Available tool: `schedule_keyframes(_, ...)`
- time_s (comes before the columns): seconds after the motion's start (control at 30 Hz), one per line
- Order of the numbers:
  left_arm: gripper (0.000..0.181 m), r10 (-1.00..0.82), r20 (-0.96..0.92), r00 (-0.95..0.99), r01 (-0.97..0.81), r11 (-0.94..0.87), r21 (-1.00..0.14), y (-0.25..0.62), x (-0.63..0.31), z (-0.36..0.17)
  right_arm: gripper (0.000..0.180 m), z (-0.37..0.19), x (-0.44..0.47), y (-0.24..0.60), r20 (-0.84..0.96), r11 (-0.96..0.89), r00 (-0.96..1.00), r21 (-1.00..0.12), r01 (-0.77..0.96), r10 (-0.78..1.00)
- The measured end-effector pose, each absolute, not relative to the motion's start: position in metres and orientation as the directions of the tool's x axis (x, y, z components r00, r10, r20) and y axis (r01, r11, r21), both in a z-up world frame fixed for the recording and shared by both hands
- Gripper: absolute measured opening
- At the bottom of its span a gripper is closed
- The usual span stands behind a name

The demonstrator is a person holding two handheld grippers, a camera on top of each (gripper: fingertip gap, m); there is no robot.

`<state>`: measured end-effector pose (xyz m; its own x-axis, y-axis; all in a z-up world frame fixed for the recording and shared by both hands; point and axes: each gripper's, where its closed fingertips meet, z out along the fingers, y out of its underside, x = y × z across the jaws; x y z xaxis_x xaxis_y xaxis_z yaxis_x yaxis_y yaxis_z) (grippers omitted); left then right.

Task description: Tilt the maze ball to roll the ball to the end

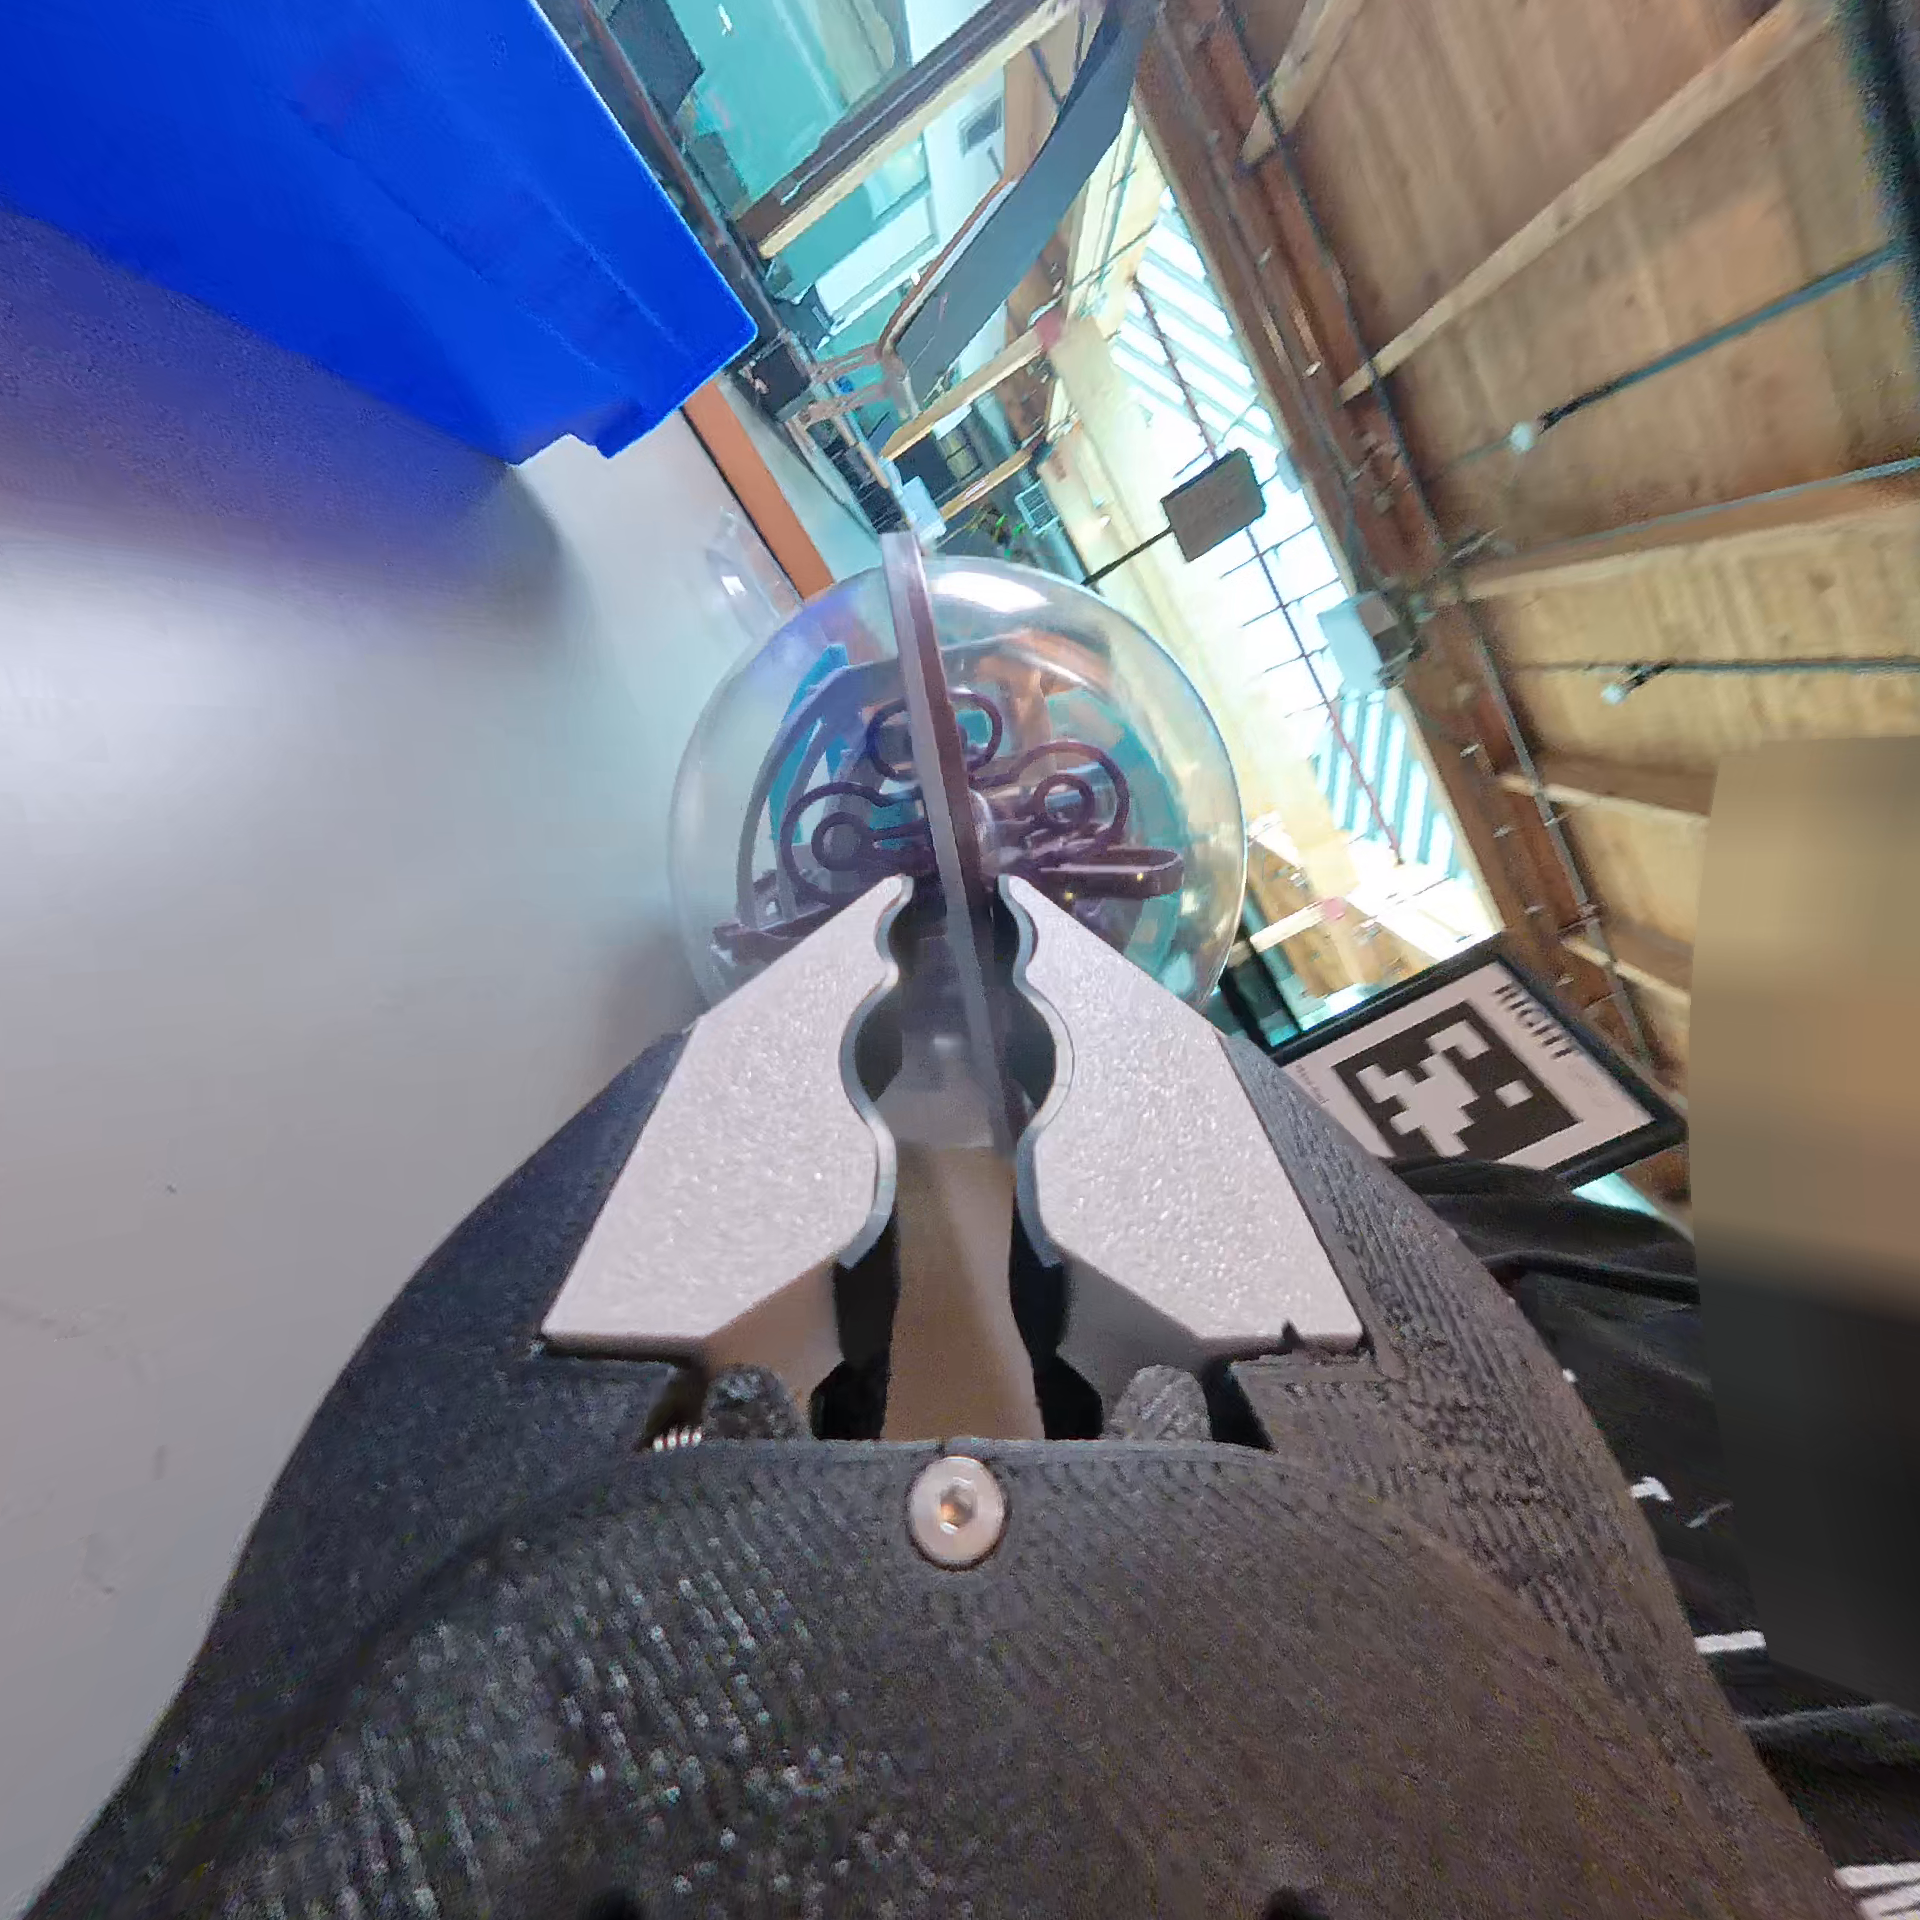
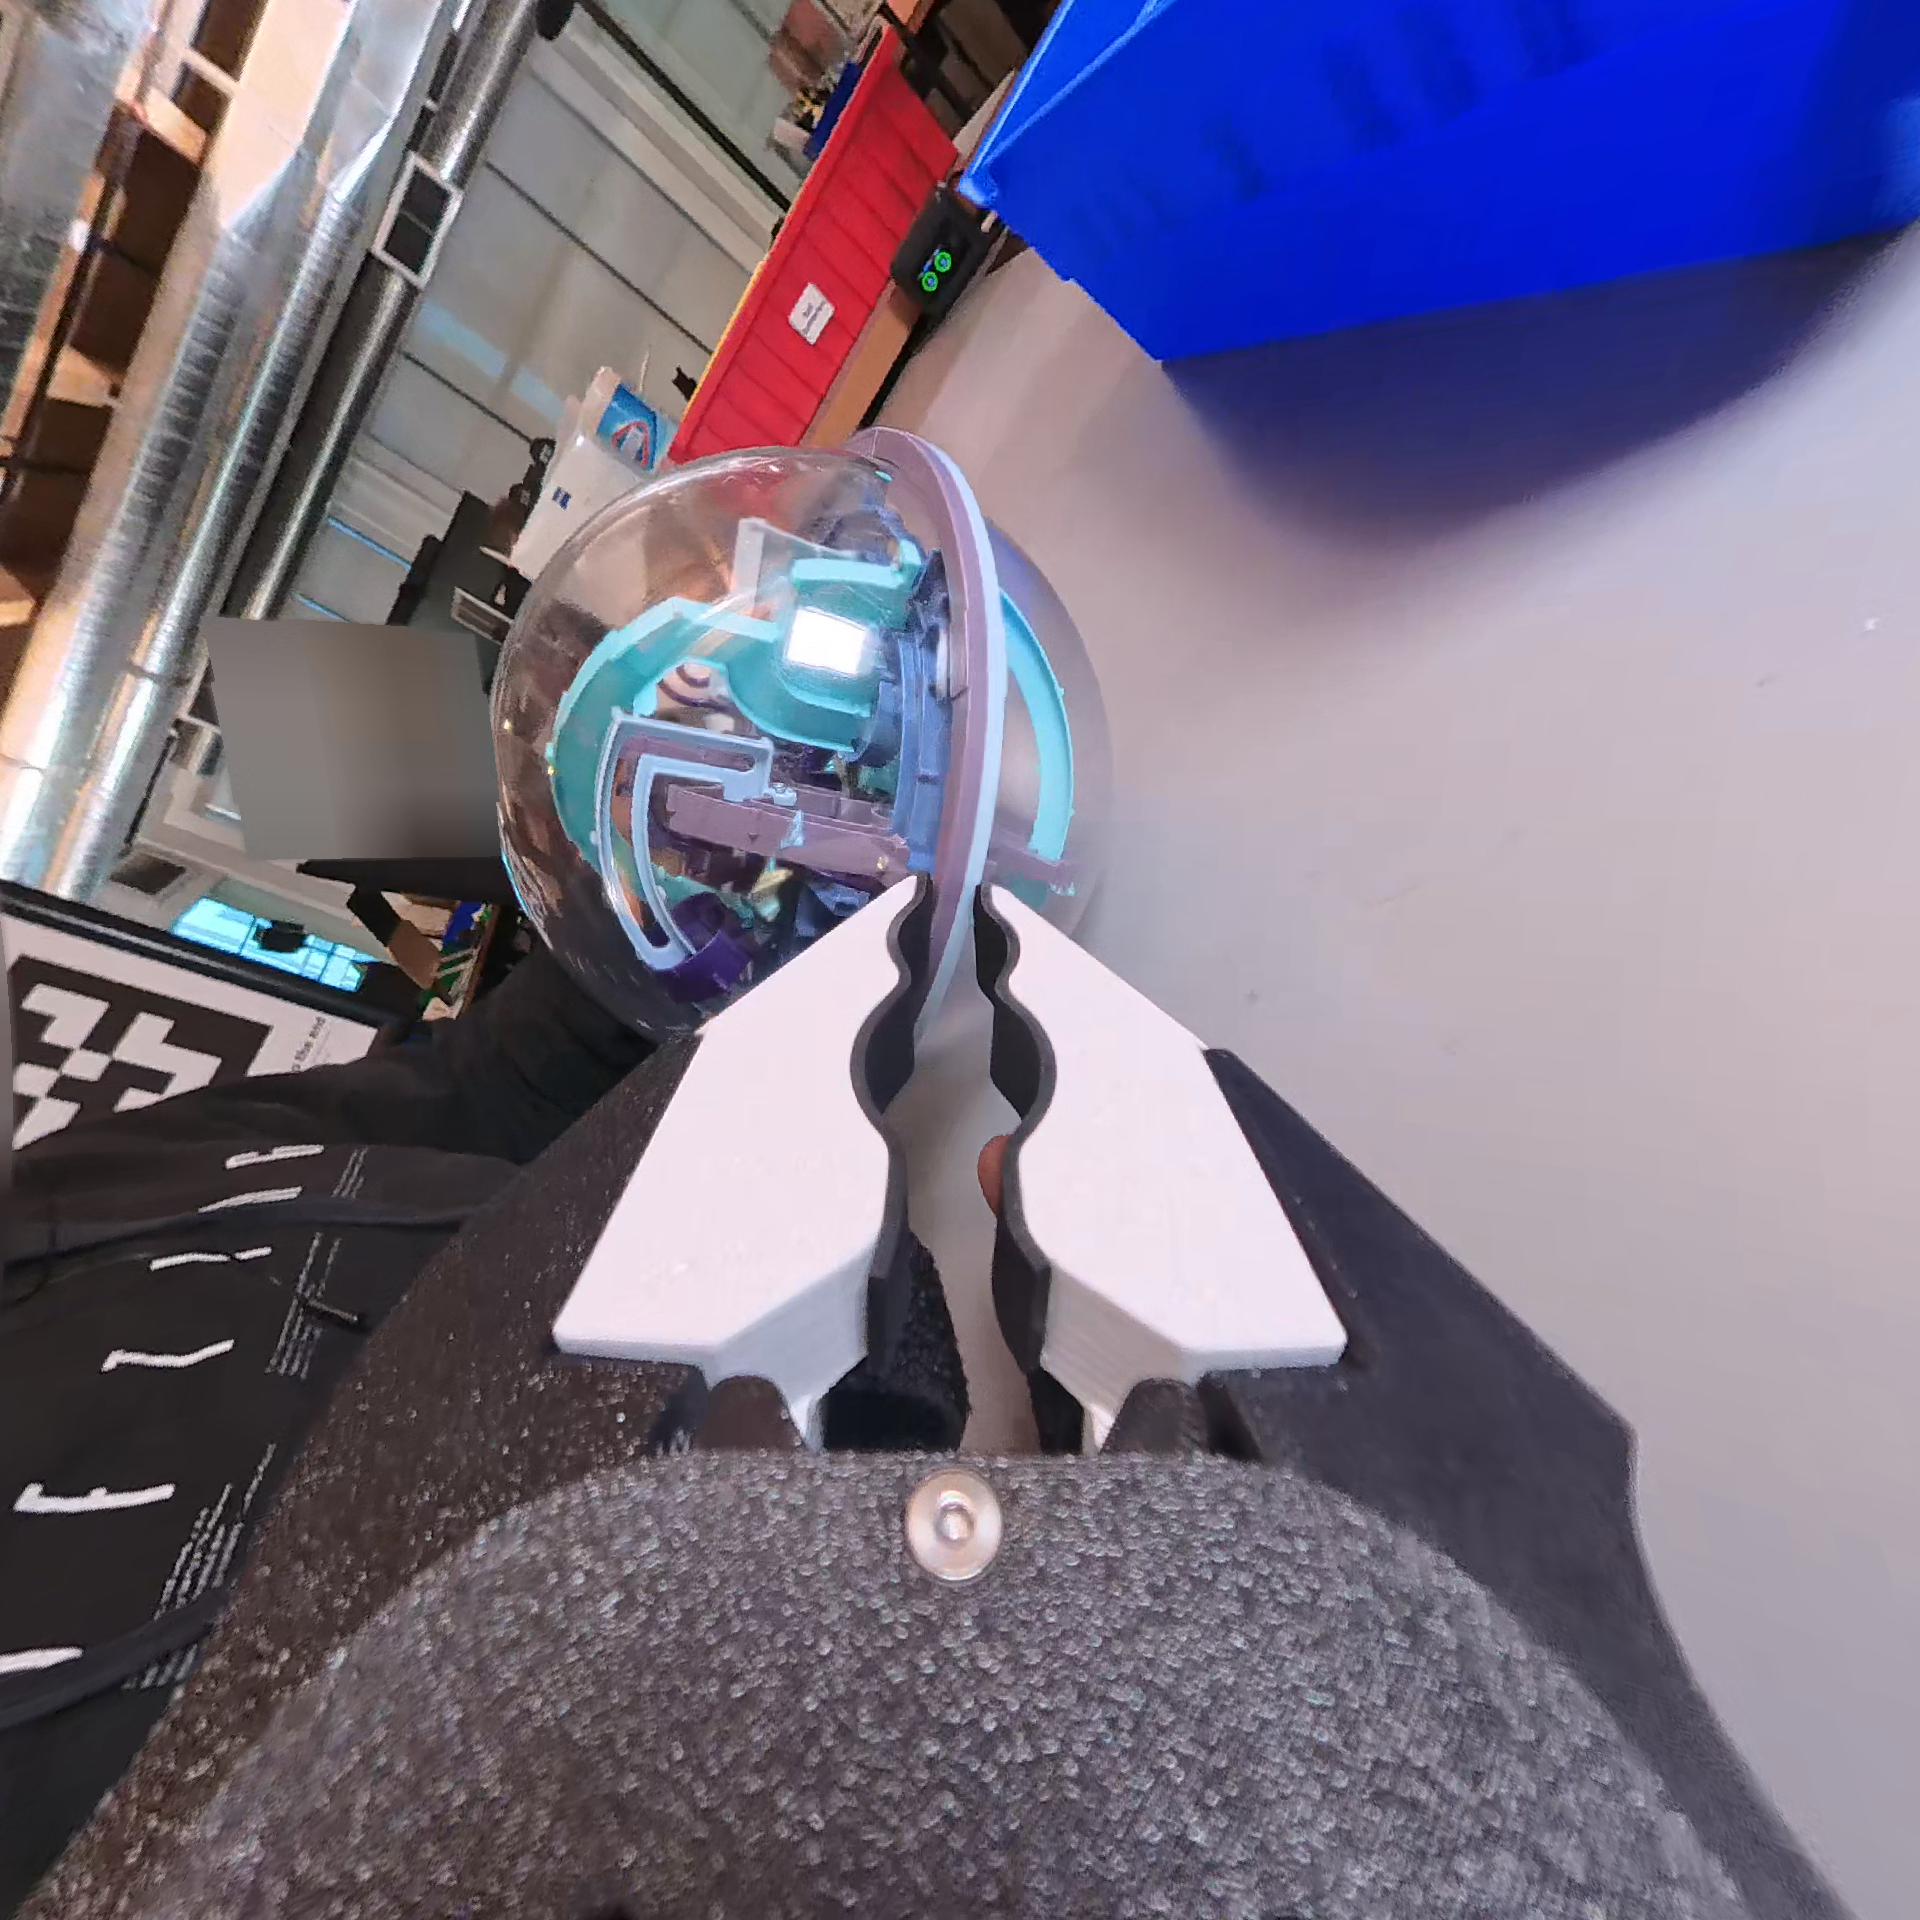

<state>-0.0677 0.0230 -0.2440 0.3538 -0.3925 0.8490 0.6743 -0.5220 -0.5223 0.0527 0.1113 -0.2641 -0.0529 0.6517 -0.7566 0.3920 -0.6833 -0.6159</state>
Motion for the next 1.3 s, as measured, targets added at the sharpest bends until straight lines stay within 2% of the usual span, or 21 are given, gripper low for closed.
schedule_keyframes(0.13,0.020,-0.400,0.814,0.422,0.609,-0.540,-0.581,0.028,-0.069,-0.247,0.005,-0.264,0.050,0.119,-0.783,-0.721,-0.026,-0.585,0.371,0.621)
schedule_keyframes(0.27,0.020,-0.435,0.765,0.475,0.547,-0.535,-0.644,0.028,-0.067,-0.245,0.005,-0.264,0.049,0.123,-0.799,-0.745,-0.010,-0.565,0.355,0.601)
schedule_keyframes(0.37,0.022,-0.475,0.678,0.560,0.459,-0.504,-0.732,0.026,-0.071,-0.242,0.005,-0.263,0.048,0.124,-0.791,-0.739,-0.012,-0.577,0.348,0.612)
schedule_keyframes(0.43,0.030,-0.518,0.585,0.624,0.373,-0.460,-0.806,0.024,-0.073,-0.238,0.005,-0.262,0.049,0.124,-0.790,-0.739,-0.015,-0.579,0.344,0.613)
schedule_keyframes(0.47,0.038,-0.538,0.518,0.665,0.315,-0.427,-0.848,0.023,-0.074,-0.236,0.005,-0.261,0.049,0.124,-0.789,-0.739,-0.014,-0.581,0.342,0.614)
schedule_keyframes(0.6,0.095,-0.579,0.156,0.801,0.010,-0.248,-0.969,0.022,-0.070,-0.224,0.005,-0.261,0.050,0.125,-0.788,-0.741,-0.007,-0.581,0.335,0.615)
schedule_keyframes(0.7,0.118,-0.602,-0.044,0.797,-0.186,-0.174,-0.967,0.022,-0.047,-0.219,0.005,-0.261,0.050,0.125,-0.791,-0.745,-0.005,-0.579,0.330,0.612)
schedule_keyframes(0.77,0.126,-0.623,-0.123,0.773,-0.275,-0.154,-0.949,0.026,-0.031,-0.222,0.005,-0.261,0.049,0.125,-0.790,-0.745,-0.004,-0.579,0.331,0.613)
schedule_keyframes(0.9,0.140,-0.661,-0.190,0.726,-0.380,-0.156,-0.912,0.043,-0.012,-0.235,0.005,-0.259,0.047,0.125,-0.784,-0.738,-0.006,-0.586,0.335,0.620)
schedule_keyframes(1.03,0.141,-0.654,-0.208,0.727,-0.435,-0.206,-0.877,0.060,-0.020,-0.245,0.007,-0.258,0.044,0.125,-0.745,-0.694,-0.025,-0.633,0.344,0.667)
schedule_keyframes(1.13,0.141,-0.662,-0.161,0.732,-0.406,-0.235,-0.883,0.062,-0.024,-0.245,0.009,-0.256,0.041,0.126,-0.634,-0.583,-0.054,-0.739,0.339,0.772)
schedule_keyframes(1.2,0.141,-0.669,-0.134,0.731,-0.391,-0.249,-0.886,0.063,-0.027,-0.246,0.020,-0.250,0.040,0.126,-0.524,-0.475,-0.085,-0.820,0.320,0.848)
schedule_keyframes(1.3,0.141,-0.668,-0.073,0.740,-0.341,-0.279,-0.898,0.065,-0.032,-0.247,0.058,-0.232,0.041,0.125,-0.323,-0.278,-0.143,-0.922,0.268,0.935)
